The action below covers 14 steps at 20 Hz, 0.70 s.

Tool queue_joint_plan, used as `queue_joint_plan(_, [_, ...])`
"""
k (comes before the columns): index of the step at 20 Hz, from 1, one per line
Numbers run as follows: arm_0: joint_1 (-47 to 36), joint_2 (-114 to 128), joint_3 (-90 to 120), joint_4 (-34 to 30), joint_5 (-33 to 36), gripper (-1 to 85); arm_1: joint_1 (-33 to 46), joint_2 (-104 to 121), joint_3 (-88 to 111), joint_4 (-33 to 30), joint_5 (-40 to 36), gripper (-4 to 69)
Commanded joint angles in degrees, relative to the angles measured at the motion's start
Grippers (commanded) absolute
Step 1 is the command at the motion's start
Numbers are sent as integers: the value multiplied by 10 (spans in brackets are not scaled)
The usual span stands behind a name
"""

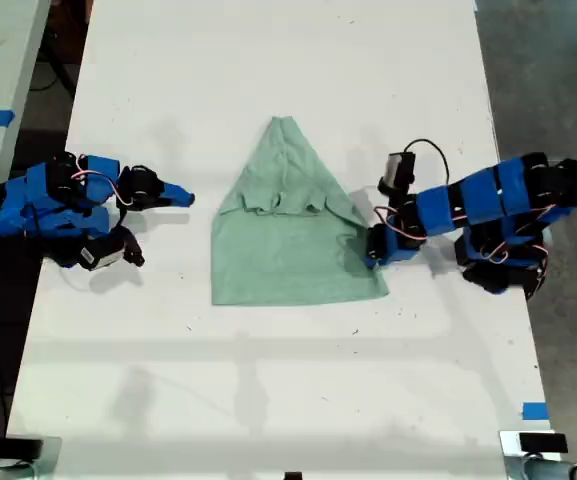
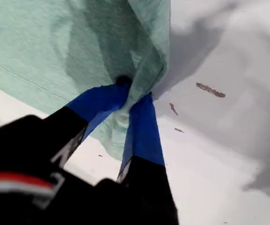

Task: Fold t shirt

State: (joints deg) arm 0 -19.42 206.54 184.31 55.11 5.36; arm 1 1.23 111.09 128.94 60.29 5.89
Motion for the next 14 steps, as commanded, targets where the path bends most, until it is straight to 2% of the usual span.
queue_joint_plan(1, [9, 2, 5, -11, 1, 1, -6, 17, -28, 36, 7, 19])
queue_joint_plan(5, [9, 2, 5, -11, 1, 1, 4, 34, -162, 184, -32, 19])
queue_joint_plan(8, [8, 2, 5, -11, 1, 1, 14, 41, -273, 236, -96, 19])
queue_joint_plan(11, [8, 2, 5, -11, 1, 1, 19, 23, -350, 225, -151, 19])
queue_joint_plan(14, [7, 2, 5, -11, 1, 1, 18, -30, -386, 154, -184, 19])
